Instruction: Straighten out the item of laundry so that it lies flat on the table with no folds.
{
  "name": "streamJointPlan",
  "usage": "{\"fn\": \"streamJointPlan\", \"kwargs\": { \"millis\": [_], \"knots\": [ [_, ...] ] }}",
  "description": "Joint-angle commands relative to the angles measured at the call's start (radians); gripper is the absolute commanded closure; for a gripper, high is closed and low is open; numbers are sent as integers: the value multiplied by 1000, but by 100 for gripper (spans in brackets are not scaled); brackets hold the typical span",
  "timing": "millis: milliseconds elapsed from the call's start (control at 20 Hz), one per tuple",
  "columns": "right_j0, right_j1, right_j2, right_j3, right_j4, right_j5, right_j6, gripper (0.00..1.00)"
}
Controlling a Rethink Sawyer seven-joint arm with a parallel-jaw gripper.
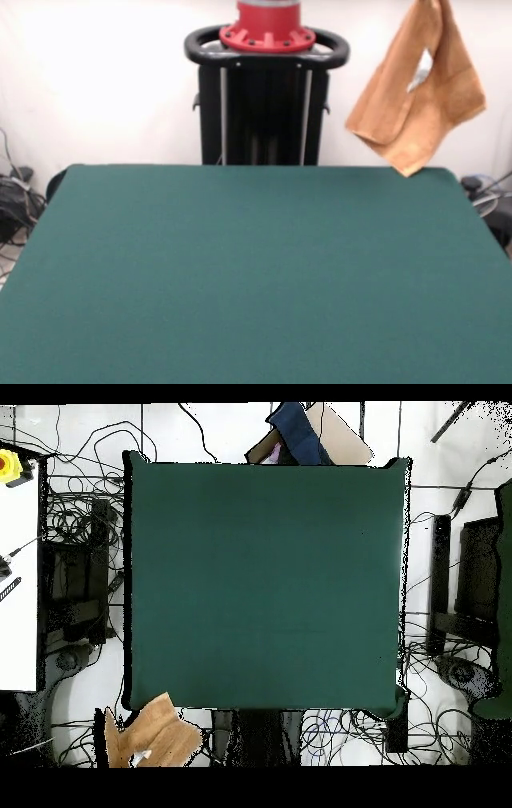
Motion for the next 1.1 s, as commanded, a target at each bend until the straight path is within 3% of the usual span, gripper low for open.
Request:
{"fn": "streamJointPlan", "kwargs": {
  "millis": [50,450,600,750,950,1100],
  "knots": [
    [4,-124,76,80,-69,171,245,100],
    [6,-160,123,139,-59,115,267,100],
    [-94,-115,231,223,18,-72,155,100],
    [-249,-60,388,306,124,-301,-13,100],
    [-396,-20,521,341,126,-525,-55,100],
    [-514,5,600,346,65,-653,-33,100]
  ]
}}
